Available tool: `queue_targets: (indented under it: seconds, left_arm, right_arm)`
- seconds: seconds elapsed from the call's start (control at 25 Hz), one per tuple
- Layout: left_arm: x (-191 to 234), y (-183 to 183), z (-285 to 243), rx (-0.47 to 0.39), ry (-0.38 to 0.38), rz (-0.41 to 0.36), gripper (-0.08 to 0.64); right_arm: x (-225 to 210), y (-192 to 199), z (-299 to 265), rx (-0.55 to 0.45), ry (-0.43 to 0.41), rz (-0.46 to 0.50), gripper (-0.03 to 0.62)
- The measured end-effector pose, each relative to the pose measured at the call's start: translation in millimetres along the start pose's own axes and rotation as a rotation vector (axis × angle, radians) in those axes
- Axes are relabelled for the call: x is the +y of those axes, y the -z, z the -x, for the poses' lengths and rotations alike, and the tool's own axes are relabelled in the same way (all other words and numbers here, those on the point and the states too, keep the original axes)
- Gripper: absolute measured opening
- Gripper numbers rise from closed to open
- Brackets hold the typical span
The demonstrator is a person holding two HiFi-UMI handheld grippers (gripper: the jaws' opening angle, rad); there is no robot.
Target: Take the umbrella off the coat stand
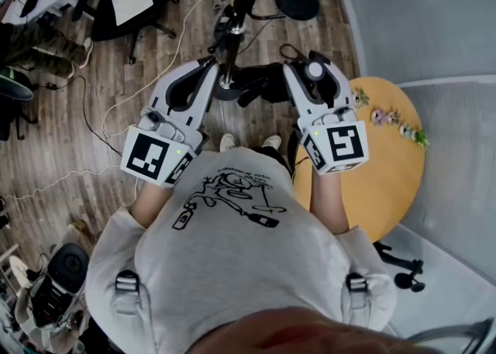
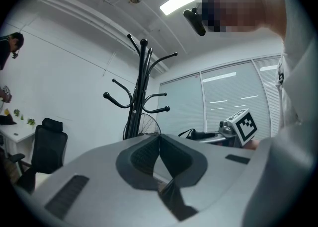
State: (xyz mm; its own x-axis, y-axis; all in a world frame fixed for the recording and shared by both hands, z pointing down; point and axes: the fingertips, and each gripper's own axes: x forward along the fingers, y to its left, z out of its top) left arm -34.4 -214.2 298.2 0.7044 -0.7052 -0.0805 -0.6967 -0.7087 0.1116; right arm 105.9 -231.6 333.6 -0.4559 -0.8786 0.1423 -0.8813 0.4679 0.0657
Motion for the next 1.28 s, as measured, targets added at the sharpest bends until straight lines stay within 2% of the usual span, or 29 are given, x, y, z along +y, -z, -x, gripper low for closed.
queue_targets:
  seconds: [0.48,0.72,0.92,1.28]
  left_arm:
    - [0,2,-2,0.001,0.003,0.0,0.009]
    - [-18,2,-6,0.008,0.001,-0.007,0.009]
    - [0,2,2,0.004,0.003,-0.001,0.009]
    - [0,1,5,0.003,0.004,-0.001,0.009]
  right_arm:
    - [17,14,5,0.014,-0.007,-0.01,0.216]
    - [16,16,19,0.006,-0.014,-0.016,0.216]
    - [31,18,5,0.01,-0.016,-0.005,0.216]
    - [35,19,5,0.022,-0.022,0.0,0.216]
